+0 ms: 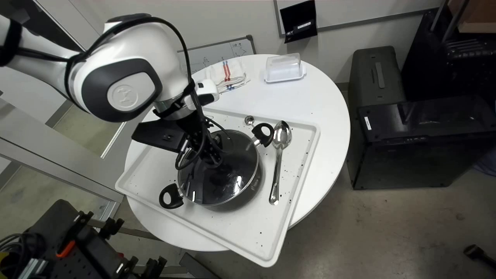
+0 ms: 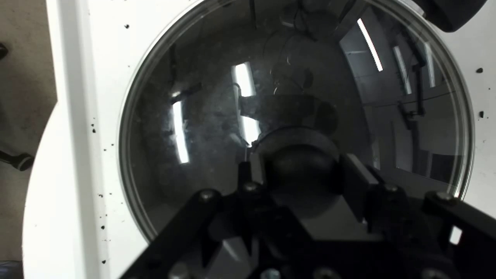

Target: Put the glass lid on the black pot.

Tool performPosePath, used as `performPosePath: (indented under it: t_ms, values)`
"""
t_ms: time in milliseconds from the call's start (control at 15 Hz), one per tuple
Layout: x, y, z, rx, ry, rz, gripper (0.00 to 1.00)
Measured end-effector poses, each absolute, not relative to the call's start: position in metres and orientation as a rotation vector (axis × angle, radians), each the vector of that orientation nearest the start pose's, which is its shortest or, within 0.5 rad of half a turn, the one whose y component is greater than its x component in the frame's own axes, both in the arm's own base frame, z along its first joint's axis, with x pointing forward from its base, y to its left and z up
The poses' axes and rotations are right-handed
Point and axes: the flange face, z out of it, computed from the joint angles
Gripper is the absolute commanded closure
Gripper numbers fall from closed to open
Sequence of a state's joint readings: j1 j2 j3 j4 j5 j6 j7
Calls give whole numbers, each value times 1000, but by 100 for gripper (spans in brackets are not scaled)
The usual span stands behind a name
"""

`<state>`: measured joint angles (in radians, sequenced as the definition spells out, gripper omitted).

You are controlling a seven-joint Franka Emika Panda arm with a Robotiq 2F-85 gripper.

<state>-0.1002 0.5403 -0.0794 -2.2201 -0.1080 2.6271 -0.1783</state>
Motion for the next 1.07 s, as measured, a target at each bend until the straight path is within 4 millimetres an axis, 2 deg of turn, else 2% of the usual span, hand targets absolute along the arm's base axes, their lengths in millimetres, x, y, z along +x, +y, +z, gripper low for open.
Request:
performPosePath:
  t_ms: [1067]
  values:
    - [526,-90,120,-3196,-183,217,75]
